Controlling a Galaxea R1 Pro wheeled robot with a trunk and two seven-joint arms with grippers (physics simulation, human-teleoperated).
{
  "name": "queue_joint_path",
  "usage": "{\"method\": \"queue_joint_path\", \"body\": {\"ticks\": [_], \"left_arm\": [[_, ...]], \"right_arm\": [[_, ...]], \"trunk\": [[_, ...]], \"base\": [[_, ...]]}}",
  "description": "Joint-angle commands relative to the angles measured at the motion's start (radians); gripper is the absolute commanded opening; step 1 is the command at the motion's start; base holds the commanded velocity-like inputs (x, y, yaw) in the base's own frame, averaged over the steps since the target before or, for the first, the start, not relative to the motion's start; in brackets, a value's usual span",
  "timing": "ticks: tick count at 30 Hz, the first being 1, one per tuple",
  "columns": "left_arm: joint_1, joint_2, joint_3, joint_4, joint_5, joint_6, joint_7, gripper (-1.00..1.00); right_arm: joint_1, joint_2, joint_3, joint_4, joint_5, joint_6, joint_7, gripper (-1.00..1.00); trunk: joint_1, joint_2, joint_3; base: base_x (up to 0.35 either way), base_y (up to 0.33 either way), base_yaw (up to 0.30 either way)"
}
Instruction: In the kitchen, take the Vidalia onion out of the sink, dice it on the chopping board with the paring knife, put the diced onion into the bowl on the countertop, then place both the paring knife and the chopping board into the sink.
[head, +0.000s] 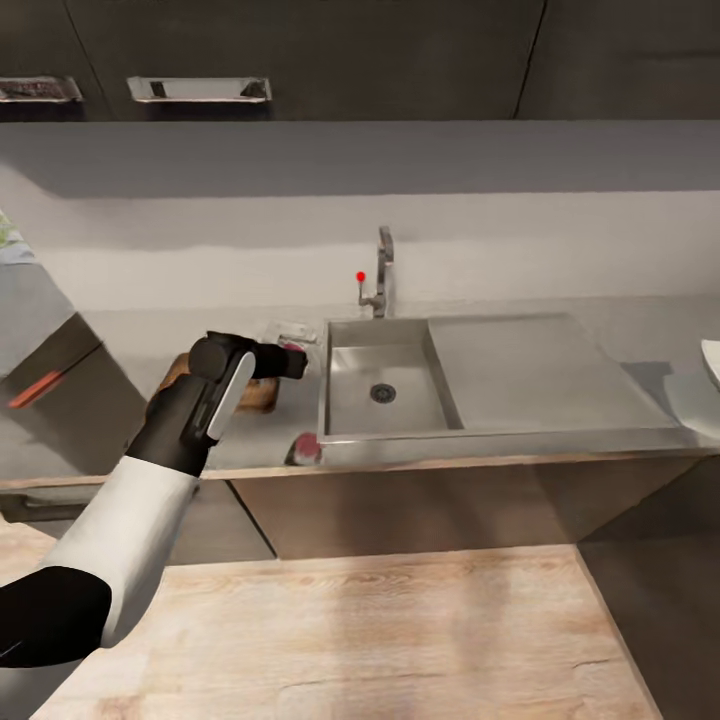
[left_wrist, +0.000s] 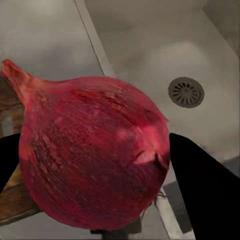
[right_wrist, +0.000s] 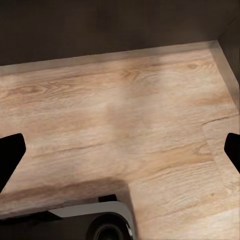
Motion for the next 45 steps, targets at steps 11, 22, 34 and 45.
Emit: {"method": "queue_joint_path", "body": {"ticks": [11, 22, 34, 45], "left_arm": [[-0.001, 0.009, 0.081, 0.005, 0.003, 0.003, -0.003, -1.0], [-0.001, 0.019, 0.082, 0.066, 0.003, 0.003, -0.003, -1.0], [-0.001, 0.041, 0.082, 0.075, 0.003, 0.003, -0.003, -1.0], [-0.001, 0.042, 0.082, 0.087, 0.003, 0.003, -0.003, -1.0]], "right_arm": [[0.0, -0.001, -0.006, 0.0, 0.011, -0.002, -0.008, 1.0], [0.0, -0.002, -0.006, 0.0, 0.011, -0.002, -0.008, 1.0], [0.0, -0.001, -0.005, 0.0, 0.011, -0.002, -0.008, 1.0], [0.0, -0.001, -0.005, 0.0, 0.011, -0.002, -0.008, 1.0]], "trunk": [[0.001, -0.002, 0.002], [0.001, -0.002, 0.002], [0.001, -0.002, 0.002], [0.001, -0.002, 0.002]], "base": [[0.293, 0.057, 0.08], [0.035, 0.002, 0.0], [-0.236, 0.164, 0.0], [0.164, 0.219, 0.0]]}}
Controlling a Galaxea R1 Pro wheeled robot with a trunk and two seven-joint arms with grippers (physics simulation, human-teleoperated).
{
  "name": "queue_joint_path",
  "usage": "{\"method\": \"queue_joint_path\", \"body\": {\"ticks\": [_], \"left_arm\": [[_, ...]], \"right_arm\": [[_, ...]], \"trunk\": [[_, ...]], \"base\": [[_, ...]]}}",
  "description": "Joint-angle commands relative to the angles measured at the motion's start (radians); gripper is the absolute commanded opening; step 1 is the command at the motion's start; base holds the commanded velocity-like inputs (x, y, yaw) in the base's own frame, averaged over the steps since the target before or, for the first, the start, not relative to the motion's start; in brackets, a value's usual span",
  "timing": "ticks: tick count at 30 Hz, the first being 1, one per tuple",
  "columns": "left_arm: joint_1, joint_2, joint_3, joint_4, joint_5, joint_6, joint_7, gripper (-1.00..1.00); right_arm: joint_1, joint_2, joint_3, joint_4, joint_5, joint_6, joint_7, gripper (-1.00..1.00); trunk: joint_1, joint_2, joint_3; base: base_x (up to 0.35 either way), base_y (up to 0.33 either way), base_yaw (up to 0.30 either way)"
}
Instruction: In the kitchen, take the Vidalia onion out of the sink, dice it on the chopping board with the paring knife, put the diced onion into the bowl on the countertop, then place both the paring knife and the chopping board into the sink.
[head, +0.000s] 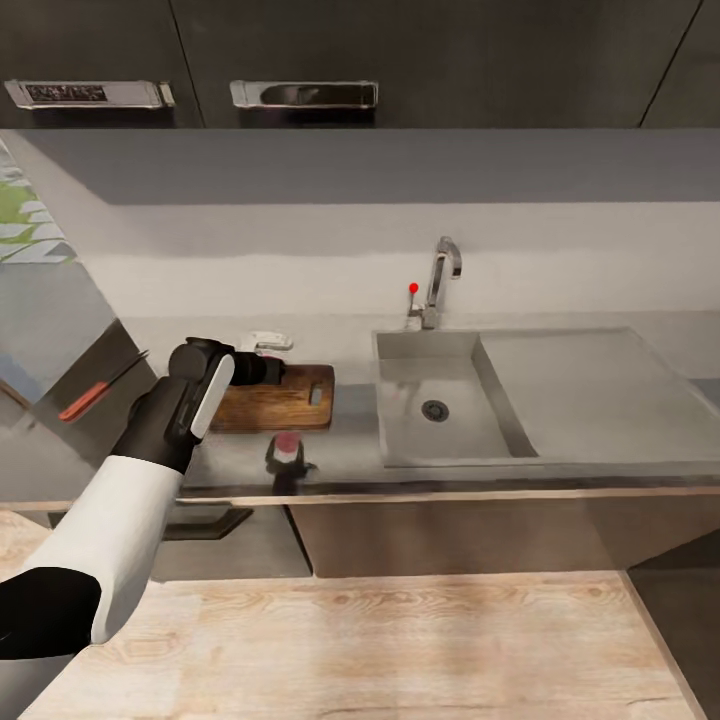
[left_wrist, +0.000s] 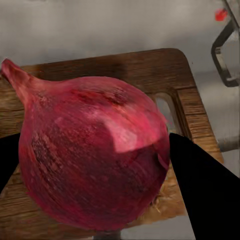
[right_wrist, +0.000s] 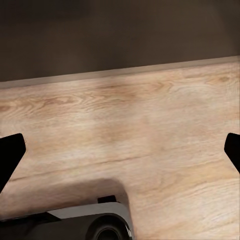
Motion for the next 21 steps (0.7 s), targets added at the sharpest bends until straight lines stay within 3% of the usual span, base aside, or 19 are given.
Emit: {"method": "queue_joint_path", "body": {"ticks": [1, 21], "left_arm": [[-0.001, 0.001, -0.002, 0.0, 0.002, 0.003, -0.001, -1.0], [-0.001, 0.001, -0.002, 0.072, 0.002, 0.001, -0.001, -1.0]], "right_arm": [[0.0, 0.0, -0.005, 0.0, 0.011, -0.002, -0.008, 1.0], [0.0, 0.0, -0.006, 0.0, 0.011, -0.002, -0.008, 1.0]], "trunk": [[0.001, -0.002, -0.002], [0.001, -0.002, -0.01]], "base": [[0.241, 0.195, 0.0], [0.031, 0.025, 0.0]]}}
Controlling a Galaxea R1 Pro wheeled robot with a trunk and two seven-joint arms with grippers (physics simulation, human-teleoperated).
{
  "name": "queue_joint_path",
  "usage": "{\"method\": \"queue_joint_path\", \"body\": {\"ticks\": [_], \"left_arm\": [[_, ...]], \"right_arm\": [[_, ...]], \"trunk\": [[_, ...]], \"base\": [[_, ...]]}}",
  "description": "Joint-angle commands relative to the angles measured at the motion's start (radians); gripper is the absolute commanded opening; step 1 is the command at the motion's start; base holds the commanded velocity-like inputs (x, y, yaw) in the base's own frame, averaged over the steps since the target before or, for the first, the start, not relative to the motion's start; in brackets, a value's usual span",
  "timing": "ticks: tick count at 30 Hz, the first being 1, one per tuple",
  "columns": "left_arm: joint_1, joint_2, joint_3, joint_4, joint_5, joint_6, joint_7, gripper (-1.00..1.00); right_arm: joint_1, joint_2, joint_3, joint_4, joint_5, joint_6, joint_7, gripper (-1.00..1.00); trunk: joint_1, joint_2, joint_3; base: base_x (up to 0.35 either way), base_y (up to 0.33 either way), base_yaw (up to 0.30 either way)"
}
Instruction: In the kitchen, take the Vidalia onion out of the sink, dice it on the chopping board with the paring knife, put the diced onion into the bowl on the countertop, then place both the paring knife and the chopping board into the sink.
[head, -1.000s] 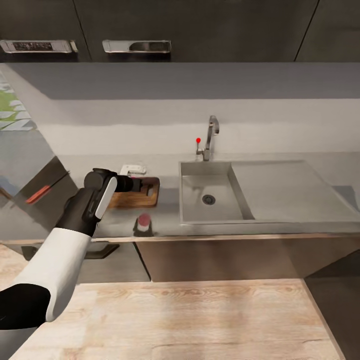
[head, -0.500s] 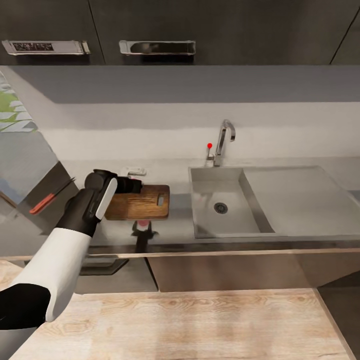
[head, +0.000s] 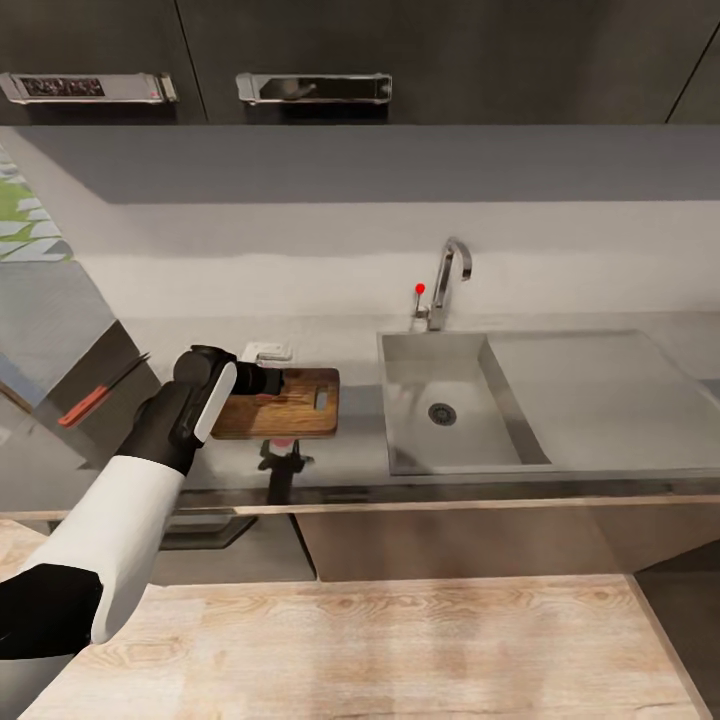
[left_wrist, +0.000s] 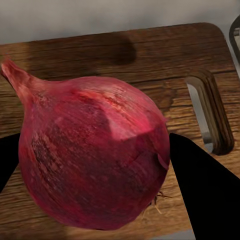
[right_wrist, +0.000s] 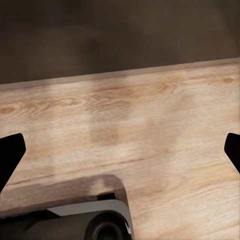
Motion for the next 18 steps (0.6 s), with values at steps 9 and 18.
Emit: {"method": "queue_joint_path", "body": {"ticks": [9, 18], "left_arm": [[-0.001, 0.001, -0.002, 0.007, 0.002, 0.003, -0.001, -1.0], [-0.001, 0.0, -0.002, 0.02, 0.002, 0.002, -0.002, -1.0]], "right_arm": [[0.0, -0.003, -0.003, 0.0, 0.014, -0.002, -0.006, 1.0], [0.0, -0.001, -0.003, 0.0, 0.011, -0.002, -0.007, 1.0]], "trunk": [[0.0, -0.002, -0.003], [0.0, -0.002, -0.005]], "base": [[0.0, 0.0, 0.0], [0.0, 0.0, 0.0]]}}
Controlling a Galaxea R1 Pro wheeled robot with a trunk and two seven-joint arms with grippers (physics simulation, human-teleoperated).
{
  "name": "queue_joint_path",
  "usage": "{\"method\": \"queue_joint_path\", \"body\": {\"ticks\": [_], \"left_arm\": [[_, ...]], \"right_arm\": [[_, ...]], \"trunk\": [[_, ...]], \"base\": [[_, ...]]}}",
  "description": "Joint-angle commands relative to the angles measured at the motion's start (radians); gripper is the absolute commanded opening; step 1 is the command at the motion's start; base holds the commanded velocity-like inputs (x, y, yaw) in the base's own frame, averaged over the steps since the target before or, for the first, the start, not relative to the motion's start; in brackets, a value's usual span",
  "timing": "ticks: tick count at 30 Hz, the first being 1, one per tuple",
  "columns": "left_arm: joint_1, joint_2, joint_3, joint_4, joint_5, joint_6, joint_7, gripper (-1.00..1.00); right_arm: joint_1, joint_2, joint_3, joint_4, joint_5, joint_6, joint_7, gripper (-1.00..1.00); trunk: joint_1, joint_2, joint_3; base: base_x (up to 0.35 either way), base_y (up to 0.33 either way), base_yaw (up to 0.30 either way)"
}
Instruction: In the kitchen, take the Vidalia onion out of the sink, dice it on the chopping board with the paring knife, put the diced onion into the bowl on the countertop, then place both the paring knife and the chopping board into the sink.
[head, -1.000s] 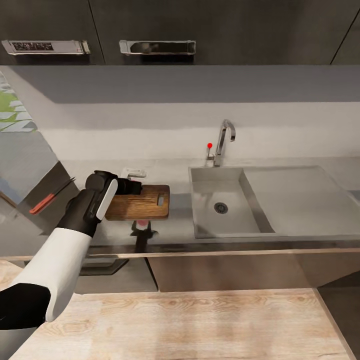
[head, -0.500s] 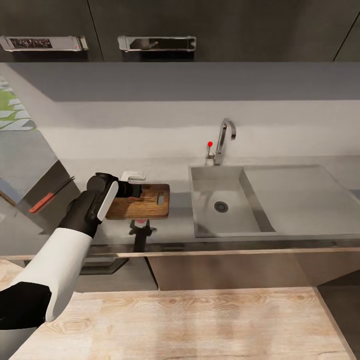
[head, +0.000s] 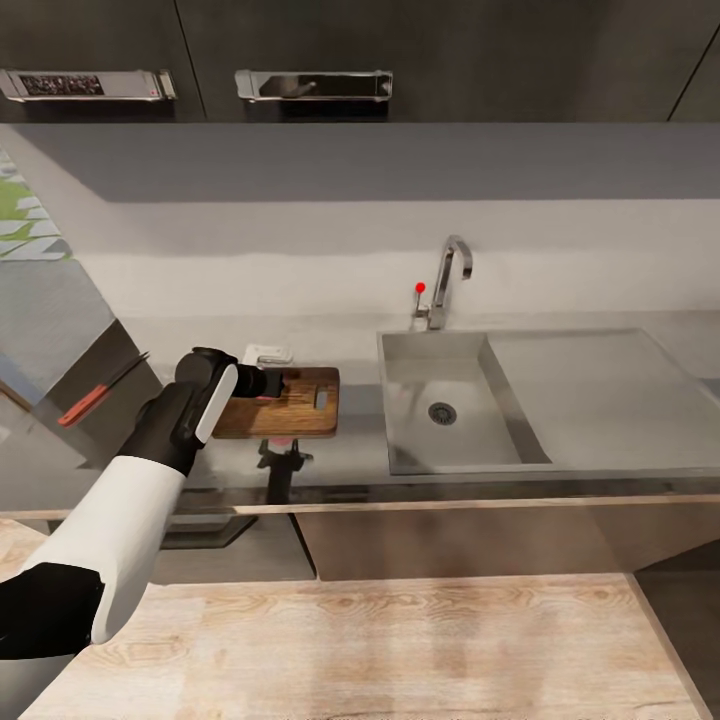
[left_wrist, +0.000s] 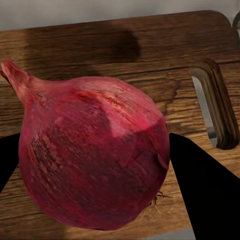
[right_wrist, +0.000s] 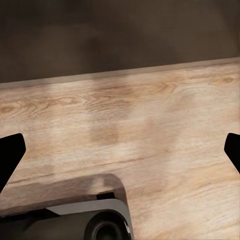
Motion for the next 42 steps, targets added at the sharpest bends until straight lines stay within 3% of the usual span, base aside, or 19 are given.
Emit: {"method": "queue_joint_path", "body": {"ticks": [1, 8, 10, 15, 28, 35, 36, 42], "left_arm": [[-0.001, 0.001, -0.002, 0.0, 0.002, 0.003, -0.001, -1.0], [-0.001, 0.001, -0.002, 0.0, 0.001, 0.003, -0.001, -1.0], [-0.012, -0.006, -0.014, 0.011, -0.007, 0.0, 0.012, -1.0], [-0.04, -0.003, -0.042, 0.039, -0.04, 0.001, 0.043, -1.0], [-0.114, -0.002, -0.042, 0.112, -0.128, 0.002, 0.057, -1.0], [-0.153, -0.003, -0.044, 0.151, -0.129, 0.003, 0.057, -1.0], [-0.153, -0.003, -0.044, 0.246, -0.129, 0.003, 0.057, -1.0], [-0.153, -0.004, -0.044, 0.248, -0.128, 0.004, 0.057, -1.0]], "right_arm": [[0.0, 0.0, -0.005, 0.0, 0.011, -0.002, -0.007, 1.0], [0.0, -0.003, -0.005, 0.0, 0.013, -0.002, -0.005, 1.0], [0.011, 0.008, -0.01, 0.011, 0.025, -0.002, -0.008, 1.0], [0.035, 0.017, -0.009, 0.011, 0.028, -0.002, -0.007, 1.0], [0.039, 0.013, -0.008, 0.011, 0.024, -0.002, -0.006, 1.0], [0.039, 0.013, -0.008, 0.011, 0.024, -0.002, -0.006, 1.0], [0.039, 0.013, -0.008, 0.011, 0.024, -0.002, -0.006, 1.0], [0.039, 0.013, -0.008, 0.011, 0.024, -0.002, -0.006, 1.0]], "trunk": [[0.0, -0.002, -0.003], [0.0, -0.002, -0.006], [0.0, -0.002, -0.006], [0.0, -0.002, -0.006], [0.0, -0.002, -0.006], [0.0, -0.002, -0.006], [0.0, -0.002, -0.006], [0.0, -0.002, -0.006]], "base": [[0.0, 0.0, 0.0], [0.0, 0.0, 0.0], [0.0, 0.0, 0.0], [0.0, 0.0, 0.0], [0.0, 0.0, 0.0], [0.0, 0.0, 0.0], [0.0, 0.0, 0.0], [0.0, 0.0, 0.0]]}}
